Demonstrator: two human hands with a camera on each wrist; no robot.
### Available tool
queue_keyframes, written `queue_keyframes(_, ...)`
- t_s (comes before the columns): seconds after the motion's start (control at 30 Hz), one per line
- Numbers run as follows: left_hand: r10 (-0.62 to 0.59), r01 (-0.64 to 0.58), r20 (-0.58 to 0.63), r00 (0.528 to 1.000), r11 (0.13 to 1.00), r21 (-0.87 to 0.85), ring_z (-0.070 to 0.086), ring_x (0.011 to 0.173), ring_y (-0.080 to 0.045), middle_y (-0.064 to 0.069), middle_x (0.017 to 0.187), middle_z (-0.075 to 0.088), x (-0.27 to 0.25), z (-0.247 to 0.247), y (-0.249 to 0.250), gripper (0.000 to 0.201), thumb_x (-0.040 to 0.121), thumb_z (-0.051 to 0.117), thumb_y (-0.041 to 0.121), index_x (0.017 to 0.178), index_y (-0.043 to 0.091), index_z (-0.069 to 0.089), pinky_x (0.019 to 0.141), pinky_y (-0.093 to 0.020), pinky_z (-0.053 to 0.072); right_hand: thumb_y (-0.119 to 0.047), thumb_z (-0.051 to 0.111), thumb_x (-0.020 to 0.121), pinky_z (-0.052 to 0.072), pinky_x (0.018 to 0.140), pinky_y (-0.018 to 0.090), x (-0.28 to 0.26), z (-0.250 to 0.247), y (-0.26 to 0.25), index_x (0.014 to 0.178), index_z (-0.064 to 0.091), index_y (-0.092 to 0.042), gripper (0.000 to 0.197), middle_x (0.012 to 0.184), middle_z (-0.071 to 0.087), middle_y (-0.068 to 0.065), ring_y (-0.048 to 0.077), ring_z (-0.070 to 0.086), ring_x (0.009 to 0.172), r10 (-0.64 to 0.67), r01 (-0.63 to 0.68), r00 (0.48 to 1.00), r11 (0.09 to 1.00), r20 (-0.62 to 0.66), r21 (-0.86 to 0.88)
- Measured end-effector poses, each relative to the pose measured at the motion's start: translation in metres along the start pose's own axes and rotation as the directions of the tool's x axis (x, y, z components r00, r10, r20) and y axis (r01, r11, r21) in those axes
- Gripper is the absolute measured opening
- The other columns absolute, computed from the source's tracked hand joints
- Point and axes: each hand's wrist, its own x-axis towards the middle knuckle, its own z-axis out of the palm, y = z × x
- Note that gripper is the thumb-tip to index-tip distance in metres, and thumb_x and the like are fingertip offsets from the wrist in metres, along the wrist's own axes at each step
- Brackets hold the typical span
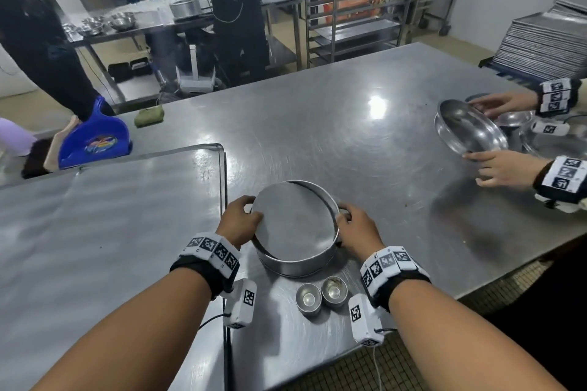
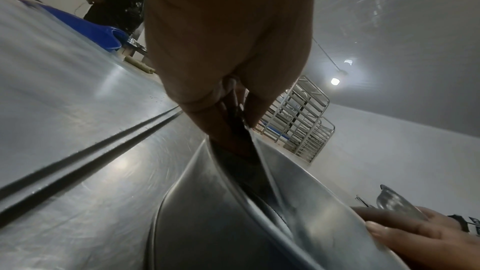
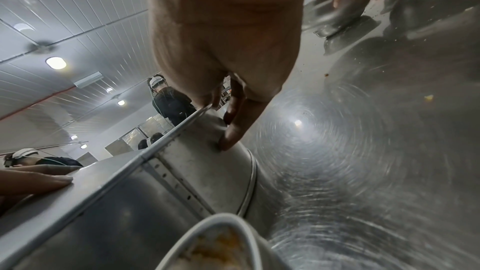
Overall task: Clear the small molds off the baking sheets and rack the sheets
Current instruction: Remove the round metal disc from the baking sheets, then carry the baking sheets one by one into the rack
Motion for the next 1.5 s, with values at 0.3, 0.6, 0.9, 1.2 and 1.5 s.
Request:
queue_keyframes(0.3,0.202,-0.165,0.007,0.979,0.78,0.603,0.058,0.112,-0.033,-0.012,0.121,0.061,-0.004,0.012,0.003,0.039,0.093,0.057,0.027,0.129,0.016,0.062,0.091,-0.04,0.051,-0.02,0.048,0.1,0.053,0.077,0.029,-0.002,-0.001,0.001,0.122,0.065,-0.025,0.028,0.104,0.068,0.0,0.02,0.063,0.089,-0.003,0.003,1.0,1.0,-0.008,0.009)
queue_keyframes(0.6,0.15,-0.144,0.015,0.989,0.908,0.395,0.057,0.119,-0.037,-0.016,0.134,0.054,-0.014,0.013,-0.038,0.074,0.093,0.063,0.023,0.156,0.019,0.024,0.097,-0.043,0.048,-0.019,0.049,0.101,0.042,0.075,0.025,-0.002,-0.002,0.001,0.118,0.065,-0.026,0.025,0.1,0.065,-0.002,0.02,0.06,0.093,-0.04,0.04,0.999,0.999,0.009,-0.031)
queue_keyframes(0.9,0.113,-0.106,-0.011,0.994,0.959,0.262,0.058,0.122,-0.025,-0.008,0.133,0.061,-0.027,-0.009,-0.044,0.063,0.096,0.062,0.042,0.15,0.02,0.041,0.099,-0.035,0.046,-0.015,0.053,0.093,0.049,0.099,0.041,0.003,0.0,-0.018,0.13,0.061,-0.02,0.039,0.126,0.063,0.01,0.03,0.06,0.115,-0.063,0.049,0.997,0.963,-0.044,-0.265)
queue_keyframes(1.2,-0.017,0.054,-0.129,0.991,0.956,0.29,0.063,0.112,-0.024,-0.007,0.123,0.067,-0.046,-0.103,-0.096,0.053,0.095,0.06,0.046,0.14,0.019,0.053,0.093,-0.032,0.048,-0.019,0.056,0.096,0.043,0.083,0.029,-0.027,0.104,-0.093,0.112,0.07,-0.015,0.022,0.113,0.068,0.004,0.02,0.06,0.099,-0.443,0.43,0.897,0.869,0.004,-0.246)
queue_keyframes(1.5,-0.231,0.31,-0.236,0.944,0.865,0.394,0.058,0.122,-0.03,-0.012,0.136,0.06,-0.082,-0.231,-0.201,0.056,0.091,0.065,0.037,0.14,0.015,0.053,0.103,-0.035,0.046,-0.028,0.057,0.094,0.045,0.082,0.028,-0.061,0.227,-0.118,0.112,0.069,-0.019,0.023,0.112,0.071,0.002,0.02,0.063,0.1,-0.268,0.324,0.932,0.918,0.244,-0.23)
